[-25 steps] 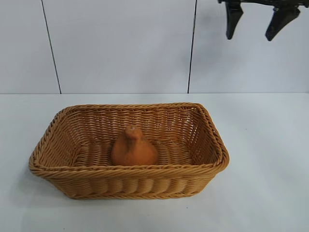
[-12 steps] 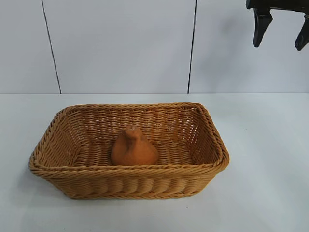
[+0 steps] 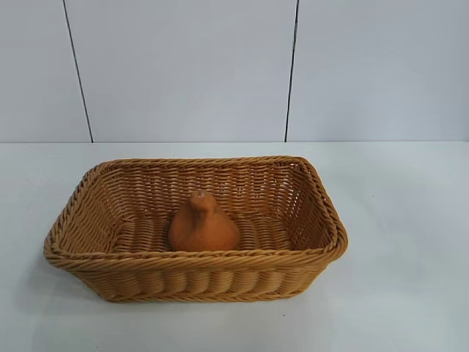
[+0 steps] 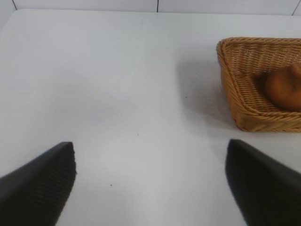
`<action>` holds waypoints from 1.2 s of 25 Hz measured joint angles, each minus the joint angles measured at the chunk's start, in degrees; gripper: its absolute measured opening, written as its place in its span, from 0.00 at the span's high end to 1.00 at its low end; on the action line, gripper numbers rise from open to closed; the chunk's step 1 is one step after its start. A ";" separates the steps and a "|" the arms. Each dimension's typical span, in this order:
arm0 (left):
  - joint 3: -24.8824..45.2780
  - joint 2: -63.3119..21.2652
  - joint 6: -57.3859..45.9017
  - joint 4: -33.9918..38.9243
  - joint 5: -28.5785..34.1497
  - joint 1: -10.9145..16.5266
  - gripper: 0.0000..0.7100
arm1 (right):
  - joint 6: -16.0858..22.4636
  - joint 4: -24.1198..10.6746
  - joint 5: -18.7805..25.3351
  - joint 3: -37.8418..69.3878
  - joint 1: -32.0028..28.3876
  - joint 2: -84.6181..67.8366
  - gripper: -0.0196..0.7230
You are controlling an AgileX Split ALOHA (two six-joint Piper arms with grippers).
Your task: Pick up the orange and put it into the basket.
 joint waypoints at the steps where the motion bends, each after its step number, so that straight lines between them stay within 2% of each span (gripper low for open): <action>1: 0.00 0.00 0.00 0.00 0.00 0.00 0.13 | 0.00 0.00 0.00 3.83 0.00 -3.88 0.21; 6: 0.00 0.00 0.00 0.00 0.00 0.00 0.13 | 0.00 0.00 -4.61 19.25 0.00 -21.95 0.21; 11: 0.00 0.00 0.00 0.00 0.00 0.00 0.13 | 0.00 0.00 -8.12 28.72 0.00 -39.35 0.21; 17: 0.00 0.00 0.00 0.00 0.00 0.00 0.13 | -0.04 0.00 -11.17 30.56 0.00 -56.27 0.21; 30: 0.00 0.00 0.00 0.00 -0.13 0.00 0.13 | -0.04 0.00 -11.29 30.63 0.00 -74.96 0.21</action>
